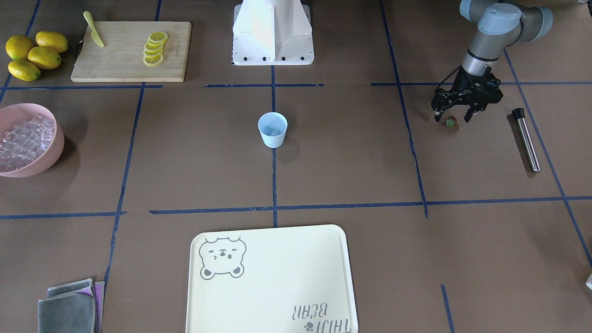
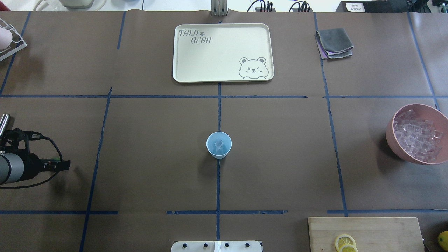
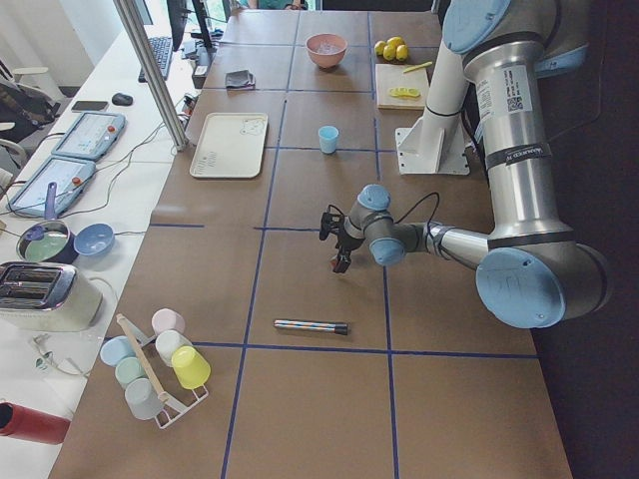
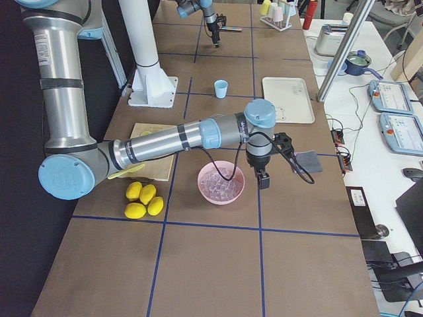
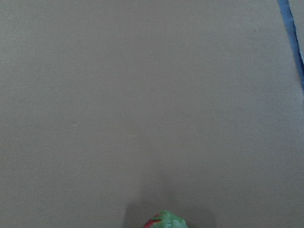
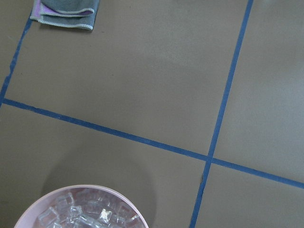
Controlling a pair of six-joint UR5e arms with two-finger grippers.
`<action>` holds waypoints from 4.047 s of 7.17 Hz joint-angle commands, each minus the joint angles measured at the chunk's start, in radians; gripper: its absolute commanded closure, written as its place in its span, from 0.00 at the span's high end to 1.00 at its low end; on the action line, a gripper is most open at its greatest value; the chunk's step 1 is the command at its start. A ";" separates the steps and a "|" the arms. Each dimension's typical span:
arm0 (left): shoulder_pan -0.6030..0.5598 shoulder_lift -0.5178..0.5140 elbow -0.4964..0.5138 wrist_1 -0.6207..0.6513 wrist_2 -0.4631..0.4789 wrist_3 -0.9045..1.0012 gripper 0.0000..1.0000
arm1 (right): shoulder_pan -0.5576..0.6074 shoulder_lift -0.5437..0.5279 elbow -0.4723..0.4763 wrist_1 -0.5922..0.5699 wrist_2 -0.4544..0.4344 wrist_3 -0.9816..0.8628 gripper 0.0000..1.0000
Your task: Mash ice and strawberries in cup
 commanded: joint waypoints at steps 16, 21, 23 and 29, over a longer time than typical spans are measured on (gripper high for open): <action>-0.035 -0.747 -0.268 0.972 -0.139 -0.147 0.00 | 0.083 -0.069 -0.034 0.002 0.061 -0.109 0.99; 0.057 -1.067 0.120 0.814 -0.133 -0.337 0.00 | 0.129 -0.107 -0.127 0.003 0.060 -0.264 0.99; 0.065 -1.078 0.165 0.779 -0.131 -0.336 0.00 | 0.129 -0.107 -0.127 0.003 0.060 -0.260 0.99; 0.077 -1.067 0.165 0.781 -0.131 -0.331 0.09 | 0.129 -0.106 -0.123 0.005 0.060 -0.255 0.99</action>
